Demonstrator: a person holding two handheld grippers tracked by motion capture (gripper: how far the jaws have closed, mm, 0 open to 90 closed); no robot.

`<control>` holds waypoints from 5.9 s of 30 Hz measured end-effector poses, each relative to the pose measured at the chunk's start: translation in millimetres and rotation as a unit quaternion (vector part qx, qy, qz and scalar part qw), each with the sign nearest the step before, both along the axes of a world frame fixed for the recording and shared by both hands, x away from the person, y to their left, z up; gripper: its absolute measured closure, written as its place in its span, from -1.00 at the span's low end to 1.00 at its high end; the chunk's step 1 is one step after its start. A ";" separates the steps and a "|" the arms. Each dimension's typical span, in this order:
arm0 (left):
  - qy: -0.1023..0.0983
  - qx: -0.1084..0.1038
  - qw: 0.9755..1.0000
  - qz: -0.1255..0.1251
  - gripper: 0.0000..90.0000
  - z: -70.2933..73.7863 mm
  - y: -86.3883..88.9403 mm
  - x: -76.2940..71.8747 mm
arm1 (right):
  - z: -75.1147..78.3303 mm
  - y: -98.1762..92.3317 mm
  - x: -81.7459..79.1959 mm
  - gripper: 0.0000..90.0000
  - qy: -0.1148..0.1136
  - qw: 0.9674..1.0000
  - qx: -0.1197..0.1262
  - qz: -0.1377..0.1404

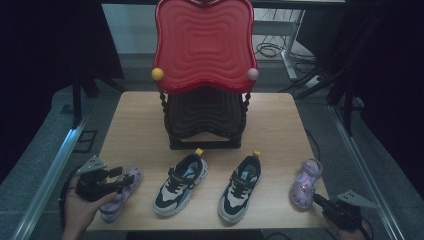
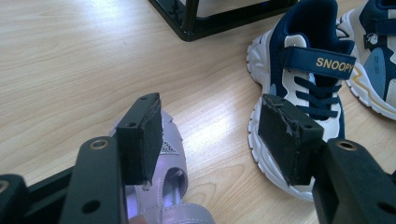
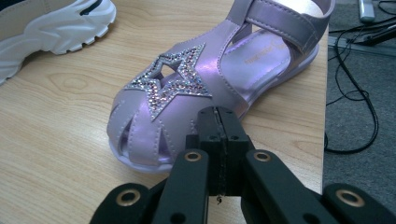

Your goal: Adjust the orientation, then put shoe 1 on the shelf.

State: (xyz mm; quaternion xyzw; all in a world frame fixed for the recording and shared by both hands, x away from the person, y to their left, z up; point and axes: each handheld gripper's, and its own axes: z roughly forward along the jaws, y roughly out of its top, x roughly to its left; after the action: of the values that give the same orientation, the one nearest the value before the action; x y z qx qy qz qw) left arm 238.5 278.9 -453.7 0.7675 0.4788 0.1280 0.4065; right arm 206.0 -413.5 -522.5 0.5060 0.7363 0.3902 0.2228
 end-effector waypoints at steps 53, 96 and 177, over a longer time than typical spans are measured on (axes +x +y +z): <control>0.018 0.010 1.000 0.009 -0.12 -11.6 0.3 -7.0 | -0.4 76.5 34.8 0.98 -0.016 0.998 -0.057 0.021; 0.009 0.006 0.999 0.036 -0.12 -5.8 16.9 -15.0 | 43.6 48.6 18.6 0.91 -0.080 0.996 0.012 -0.024; 0.066 0.021 0.997 -0.013 0.84 -49.4 16.3 -43.3 | 17.4 31.6 37.5 0.86 0.071 0.995 0.036 0.064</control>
State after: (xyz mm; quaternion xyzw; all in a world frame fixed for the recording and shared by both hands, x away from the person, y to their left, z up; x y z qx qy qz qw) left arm 195.1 295.2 -503.1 0.7889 0.4919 0.0815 0.3592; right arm 243.5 -381.9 -505.2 0.4921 0.7664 0.3929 0.1269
